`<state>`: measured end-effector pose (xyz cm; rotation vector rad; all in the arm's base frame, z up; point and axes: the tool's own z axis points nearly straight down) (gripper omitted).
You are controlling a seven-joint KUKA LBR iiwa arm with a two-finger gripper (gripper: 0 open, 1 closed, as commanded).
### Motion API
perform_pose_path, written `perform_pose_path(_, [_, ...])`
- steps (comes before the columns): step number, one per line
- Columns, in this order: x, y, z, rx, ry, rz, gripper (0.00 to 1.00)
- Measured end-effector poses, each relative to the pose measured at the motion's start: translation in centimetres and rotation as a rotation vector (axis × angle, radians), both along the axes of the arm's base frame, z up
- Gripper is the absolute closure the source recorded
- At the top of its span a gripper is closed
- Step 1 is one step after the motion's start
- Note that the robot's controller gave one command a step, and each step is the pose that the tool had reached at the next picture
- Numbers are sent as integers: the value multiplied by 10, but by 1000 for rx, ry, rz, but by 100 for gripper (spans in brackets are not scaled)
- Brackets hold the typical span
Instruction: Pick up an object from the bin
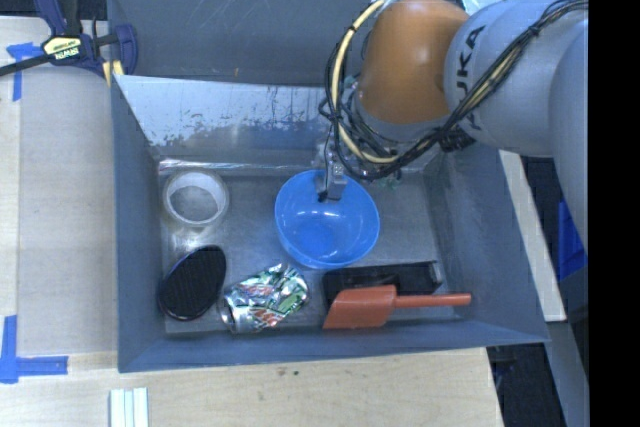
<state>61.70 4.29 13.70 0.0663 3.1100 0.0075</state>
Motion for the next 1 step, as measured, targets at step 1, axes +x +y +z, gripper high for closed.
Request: perform_pose_path(1, [7, 1, 85, 0, 13, -66, 100])
